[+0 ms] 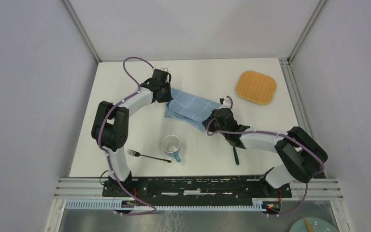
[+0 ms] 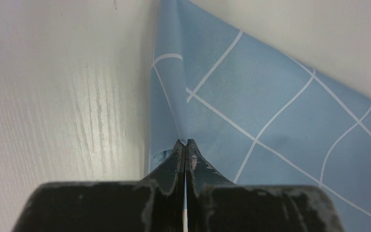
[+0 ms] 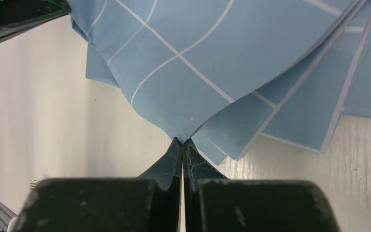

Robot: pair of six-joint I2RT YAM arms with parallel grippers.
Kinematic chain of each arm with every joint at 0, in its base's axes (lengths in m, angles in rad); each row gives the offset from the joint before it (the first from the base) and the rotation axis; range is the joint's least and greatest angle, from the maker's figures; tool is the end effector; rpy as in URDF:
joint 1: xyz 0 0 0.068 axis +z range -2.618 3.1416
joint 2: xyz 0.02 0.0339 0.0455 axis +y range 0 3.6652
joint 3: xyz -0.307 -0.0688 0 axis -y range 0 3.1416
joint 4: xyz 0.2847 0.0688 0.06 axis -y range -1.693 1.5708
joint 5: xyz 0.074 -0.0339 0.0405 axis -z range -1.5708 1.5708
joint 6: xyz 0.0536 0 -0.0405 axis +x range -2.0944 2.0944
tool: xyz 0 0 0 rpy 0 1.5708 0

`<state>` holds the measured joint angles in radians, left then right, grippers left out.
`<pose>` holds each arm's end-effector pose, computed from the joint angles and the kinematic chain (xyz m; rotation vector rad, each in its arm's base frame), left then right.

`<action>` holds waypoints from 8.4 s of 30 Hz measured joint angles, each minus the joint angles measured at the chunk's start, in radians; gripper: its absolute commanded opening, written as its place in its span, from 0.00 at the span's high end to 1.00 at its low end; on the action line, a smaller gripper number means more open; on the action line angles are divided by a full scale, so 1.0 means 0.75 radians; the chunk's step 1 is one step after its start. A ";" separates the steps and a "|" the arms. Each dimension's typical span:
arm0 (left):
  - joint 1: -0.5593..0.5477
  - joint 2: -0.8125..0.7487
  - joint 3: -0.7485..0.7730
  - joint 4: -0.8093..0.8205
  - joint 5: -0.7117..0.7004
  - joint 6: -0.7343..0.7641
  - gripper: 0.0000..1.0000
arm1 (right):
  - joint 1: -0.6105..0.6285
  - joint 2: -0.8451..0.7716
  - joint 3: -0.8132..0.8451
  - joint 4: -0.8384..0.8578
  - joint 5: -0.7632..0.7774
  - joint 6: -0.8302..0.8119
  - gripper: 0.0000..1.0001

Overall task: Set the dinner table for one person
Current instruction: Adjust the napkin at the center of the board.

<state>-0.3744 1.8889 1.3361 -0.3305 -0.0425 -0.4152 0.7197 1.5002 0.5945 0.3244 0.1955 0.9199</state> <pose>0.4390 -0.1700 0.2081 -0.0693 2.4747 -0.2923 0.2528 0.2077 0.1632 0.3404 2.2082 0.7306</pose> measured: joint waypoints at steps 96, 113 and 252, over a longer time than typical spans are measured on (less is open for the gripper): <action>0.000 0.032 0.040 -0.016 -0.001 0.000 0.98 | -0.037 0.212 -0.162 0.434 -0.171 0.338 0.53; 0.000 0.043 0.055 -0.016 0.001 0.000 0.98 | -0.037 0.131 -0.170 0.291 -0.191 0.347 0.53; 0.005 0.076 0.106 -0.045 0.026 0.001 0.98 | -0.311 0.334 0.681 -0.273 -0.175 -0.266 0.61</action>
<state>-0.3706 1.9461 1.4158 -0.3645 -0.0231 -0.4145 0.4862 1.7504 1.1053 0.1200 0.0639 0.7208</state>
